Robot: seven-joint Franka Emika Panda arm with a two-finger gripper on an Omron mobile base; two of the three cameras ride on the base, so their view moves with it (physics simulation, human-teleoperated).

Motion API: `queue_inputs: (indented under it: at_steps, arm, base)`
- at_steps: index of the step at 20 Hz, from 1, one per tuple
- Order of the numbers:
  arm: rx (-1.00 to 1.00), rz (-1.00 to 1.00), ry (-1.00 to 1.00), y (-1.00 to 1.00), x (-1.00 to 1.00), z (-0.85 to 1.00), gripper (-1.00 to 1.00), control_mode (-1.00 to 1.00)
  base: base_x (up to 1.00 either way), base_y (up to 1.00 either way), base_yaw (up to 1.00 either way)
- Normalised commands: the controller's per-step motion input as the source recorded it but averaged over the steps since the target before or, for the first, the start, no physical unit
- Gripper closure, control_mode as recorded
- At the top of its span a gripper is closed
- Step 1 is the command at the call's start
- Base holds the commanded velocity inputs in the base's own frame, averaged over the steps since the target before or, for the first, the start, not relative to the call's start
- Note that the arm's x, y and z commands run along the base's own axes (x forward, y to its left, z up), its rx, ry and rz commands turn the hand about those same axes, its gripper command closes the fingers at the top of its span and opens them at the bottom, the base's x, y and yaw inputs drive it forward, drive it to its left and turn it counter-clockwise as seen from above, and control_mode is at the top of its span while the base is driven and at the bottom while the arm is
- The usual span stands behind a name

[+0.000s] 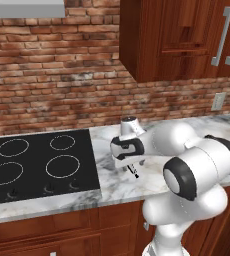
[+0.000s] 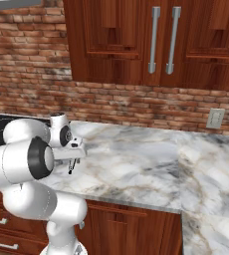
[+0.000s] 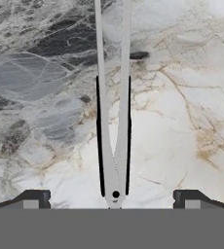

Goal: Pick up the tongs from the counter and place them near the plate next to the oven.

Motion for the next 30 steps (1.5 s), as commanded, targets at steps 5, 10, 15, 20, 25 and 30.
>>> queue_inputs:
  at_steps: [5,10,15,20,25,30]
  arm:
    - [0.0,0.0,-0.01,0.0,0.17,-0.15,-1.0,-1.0]
    - [0.0,0.0,0.0,0.0,0.19,-0.2,-1.0,-1.0]
    - [0.0,0.0,-0.06,0.0,0.07,-0.17,-1.0,-1.0]
    - [0.0,0.0,-0.05,0.01,0.05,-0.24,1.0,-1.0]
    - [0.0,0.0,-0.08,0.0,0.0,-0.28,1.0,-1.0]
    - [0.0,0.0,-0.07,0.02,0.0,-0.22,1.0,-1.0]
  base:
    - [0.0,0.0,0.0]
    - [0.0,0.0,0.0]
    - [0.0,0.0,0.0]
    - [0.0,0.0,0.0]
    - [0.0,0.0,0.0]
    - [0.0,0.0,0.0]
